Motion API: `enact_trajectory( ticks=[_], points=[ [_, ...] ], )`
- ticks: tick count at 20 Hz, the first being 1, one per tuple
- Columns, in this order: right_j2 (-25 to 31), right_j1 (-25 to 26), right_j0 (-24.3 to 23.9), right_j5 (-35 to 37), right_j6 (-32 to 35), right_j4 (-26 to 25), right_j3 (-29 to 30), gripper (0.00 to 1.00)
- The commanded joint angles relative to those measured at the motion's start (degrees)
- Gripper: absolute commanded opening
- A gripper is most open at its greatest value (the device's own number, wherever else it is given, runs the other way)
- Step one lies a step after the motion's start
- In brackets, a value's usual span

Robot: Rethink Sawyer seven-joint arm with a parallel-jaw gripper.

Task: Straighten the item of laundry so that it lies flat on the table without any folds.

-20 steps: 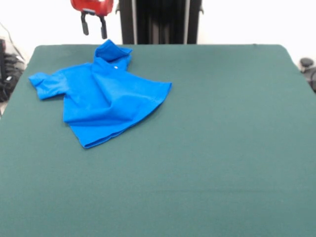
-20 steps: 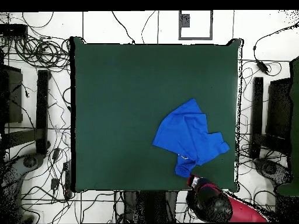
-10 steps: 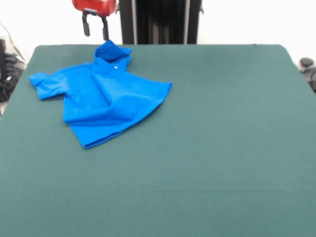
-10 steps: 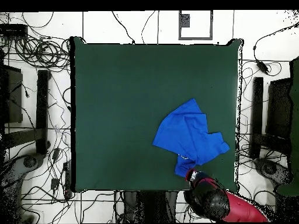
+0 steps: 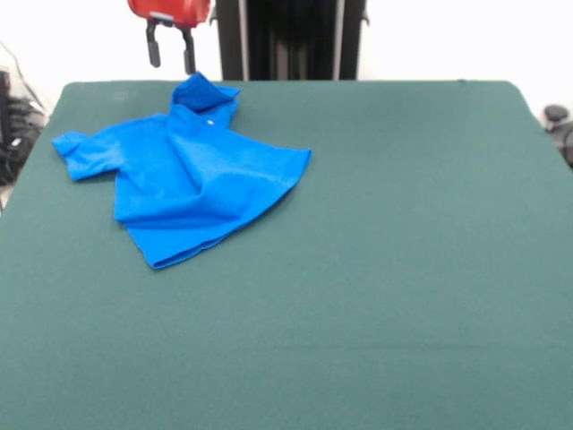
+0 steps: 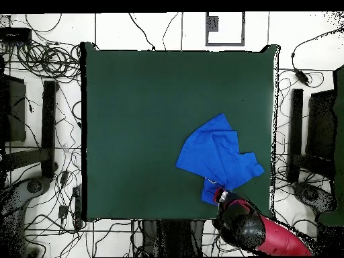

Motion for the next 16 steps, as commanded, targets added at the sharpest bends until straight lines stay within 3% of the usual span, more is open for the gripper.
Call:
enact_trajectory(
  ticks=[1,16],
  points=[
    [6.7,0.1,3.6,6.2,7.9,4.3,0.9,1.00],
    [5.5,11.9,2.7,-6.6,8.6,-0.1,-0.3,1.00]
  ],
)
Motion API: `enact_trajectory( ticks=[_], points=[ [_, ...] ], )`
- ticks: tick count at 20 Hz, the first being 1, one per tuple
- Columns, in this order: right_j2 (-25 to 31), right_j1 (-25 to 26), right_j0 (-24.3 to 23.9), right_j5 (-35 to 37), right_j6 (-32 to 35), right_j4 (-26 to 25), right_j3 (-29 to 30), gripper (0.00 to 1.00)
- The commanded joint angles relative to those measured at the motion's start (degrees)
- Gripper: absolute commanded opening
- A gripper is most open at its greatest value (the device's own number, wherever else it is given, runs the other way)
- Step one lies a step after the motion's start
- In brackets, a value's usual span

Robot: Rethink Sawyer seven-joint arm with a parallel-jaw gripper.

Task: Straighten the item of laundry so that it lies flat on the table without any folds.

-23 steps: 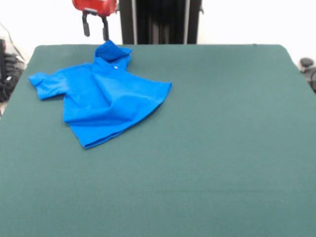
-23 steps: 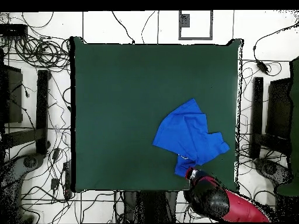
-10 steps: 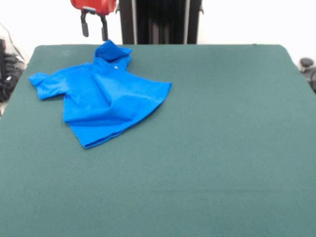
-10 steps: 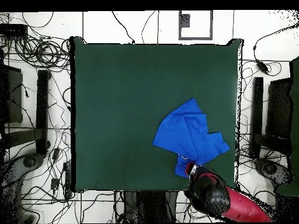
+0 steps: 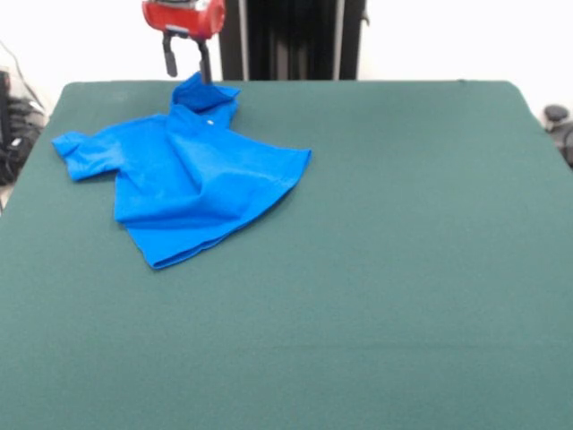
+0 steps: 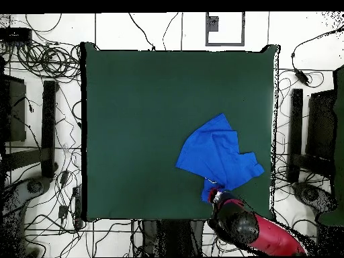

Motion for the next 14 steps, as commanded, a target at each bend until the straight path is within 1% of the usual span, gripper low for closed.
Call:
enact_trajectory(
  ticks=[1,4,11,14],
  points=[
    [5.5,8.1,2.2,-5.9,8.6,-0.9,-0.4,1.00],
    [5.0,9.6,2.4,-7.4,8.6,-1.2,-0.8,1.00],
    [3.9,15.9,1.7,-11.7,7.5,-3.1,-4.0,1.00],
    [2.6,16.4,2.4,-12.0,7.0,-3.8,-4.9,1.00]
  ],
)
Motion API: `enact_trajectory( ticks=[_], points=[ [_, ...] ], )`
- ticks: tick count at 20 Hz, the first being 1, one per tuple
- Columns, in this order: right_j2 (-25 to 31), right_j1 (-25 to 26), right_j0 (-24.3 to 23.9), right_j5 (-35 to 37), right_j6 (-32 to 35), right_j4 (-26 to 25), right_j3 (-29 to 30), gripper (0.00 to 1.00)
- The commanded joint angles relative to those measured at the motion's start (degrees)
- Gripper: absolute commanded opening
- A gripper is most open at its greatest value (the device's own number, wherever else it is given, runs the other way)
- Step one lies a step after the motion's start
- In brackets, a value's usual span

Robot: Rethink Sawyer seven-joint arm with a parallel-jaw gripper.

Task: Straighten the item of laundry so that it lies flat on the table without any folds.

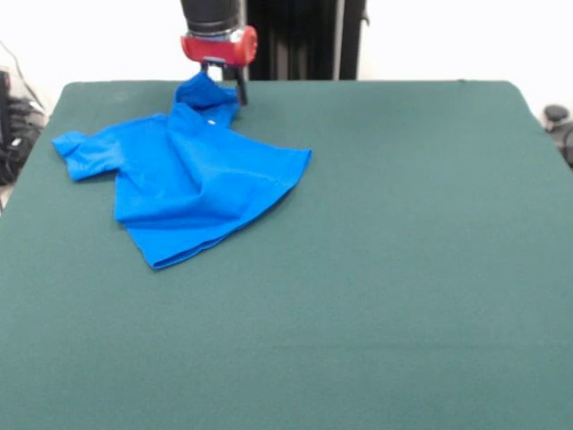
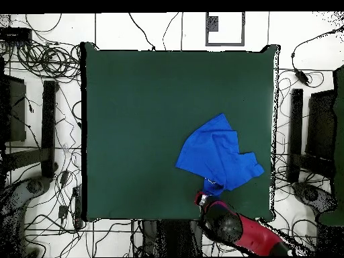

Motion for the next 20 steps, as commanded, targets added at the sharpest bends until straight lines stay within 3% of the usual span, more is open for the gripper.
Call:
enact_trajectory(
  ticks=[1,5,6,20],
  points=[
    [2.1,5.1,2.9,-5.1,6.9,-2.2,-5.2,1.00],
    [1.7,4.7,3.4,-7.3,7.1,-3.1,-5.6,1.00],
    [1.7,4.7,3.4,-7.9,7.1,-3.2,-5.7,0.00],
    [3.6,5.0,1.7,-8.2,7.1,-5.8,-6.0,0.00]
  ],
)
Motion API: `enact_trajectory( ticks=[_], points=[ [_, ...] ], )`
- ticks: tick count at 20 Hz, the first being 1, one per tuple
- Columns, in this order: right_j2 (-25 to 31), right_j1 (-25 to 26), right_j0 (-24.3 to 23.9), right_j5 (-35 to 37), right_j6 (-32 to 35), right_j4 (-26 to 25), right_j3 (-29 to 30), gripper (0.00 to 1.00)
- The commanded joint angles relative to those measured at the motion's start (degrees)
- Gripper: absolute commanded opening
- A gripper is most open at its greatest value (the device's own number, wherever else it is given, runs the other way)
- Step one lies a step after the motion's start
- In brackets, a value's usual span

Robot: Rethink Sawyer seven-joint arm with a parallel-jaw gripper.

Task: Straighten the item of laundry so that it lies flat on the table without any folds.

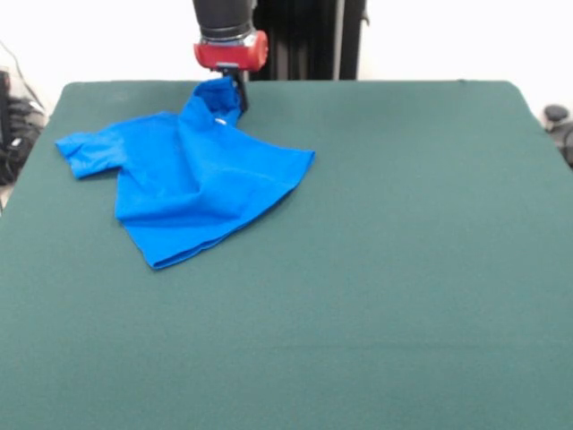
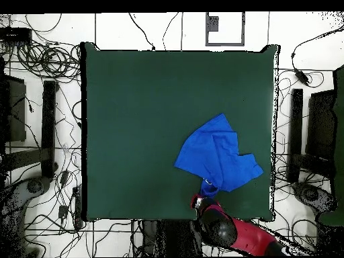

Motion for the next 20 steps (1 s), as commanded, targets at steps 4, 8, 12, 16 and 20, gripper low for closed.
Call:
enact_trajectory(
  ticks=[4,8,12,16,20],
  points=[
    [5.3,1.1,0.6,-0.8,7.5,-0.5,-4.6,0.00],
    [6.0,-5.4,0.5,3.6,7.7,1.2,-1.0,0.00],
    [7.4,-9.0,-0.7,6.9,6.9,1.8,0.7,0.00],
    [8.8,-10.8,-2.2,8.2,6.6,1.5,2.2,0.00],
    [9.2,-13.2,-2.7,9.5,6.8,1.8,4.0,0.00]
  ],
)
